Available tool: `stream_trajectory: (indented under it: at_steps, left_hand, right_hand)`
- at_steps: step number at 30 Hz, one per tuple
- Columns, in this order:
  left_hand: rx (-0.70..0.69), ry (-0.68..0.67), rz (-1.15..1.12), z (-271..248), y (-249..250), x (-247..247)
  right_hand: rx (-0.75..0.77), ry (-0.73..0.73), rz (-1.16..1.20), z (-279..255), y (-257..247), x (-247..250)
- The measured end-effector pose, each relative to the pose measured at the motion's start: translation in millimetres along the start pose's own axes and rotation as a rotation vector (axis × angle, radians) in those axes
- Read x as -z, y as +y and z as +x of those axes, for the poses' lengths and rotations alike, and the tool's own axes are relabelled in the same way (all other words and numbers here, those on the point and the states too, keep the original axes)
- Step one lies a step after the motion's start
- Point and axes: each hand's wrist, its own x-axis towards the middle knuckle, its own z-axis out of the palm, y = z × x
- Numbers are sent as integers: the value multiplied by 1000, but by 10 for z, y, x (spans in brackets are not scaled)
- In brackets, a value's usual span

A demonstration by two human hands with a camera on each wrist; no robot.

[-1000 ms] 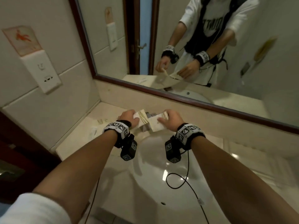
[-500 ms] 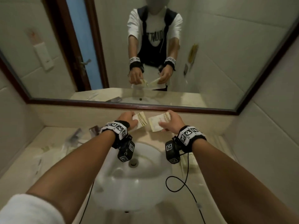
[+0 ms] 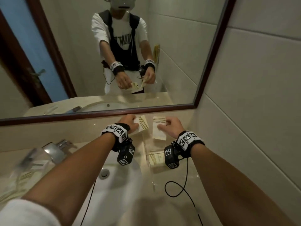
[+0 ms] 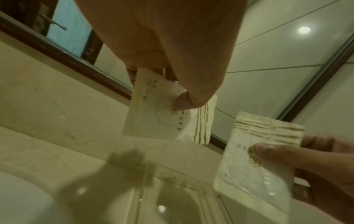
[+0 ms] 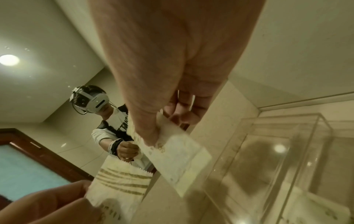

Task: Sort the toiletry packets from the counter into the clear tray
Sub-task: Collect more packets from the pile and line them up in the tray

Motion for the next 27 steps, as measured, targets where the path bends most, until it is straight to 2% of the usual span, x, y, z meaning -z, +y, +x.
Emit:
stream_trajectory:
  at_steps: [5, 13, 24, 27]
  left_hand:
    - [-39, -28, 11, 82, 323, -235]
    - [-12, -48, 33, 91, 486, -578]
    - [37, -139, 32, 112, 465, -962]
    - [41, -145, 45, 118, 446, -1056]
  right_hand:
    - [-41, 11, -22, 46, 299, 248]
    - [-63, -6, 36, -2, 700, 329]
    - [-351, 117, 0, -287, 1338, 262]
    - [-375, 169, -18, -304, 1453, 212]
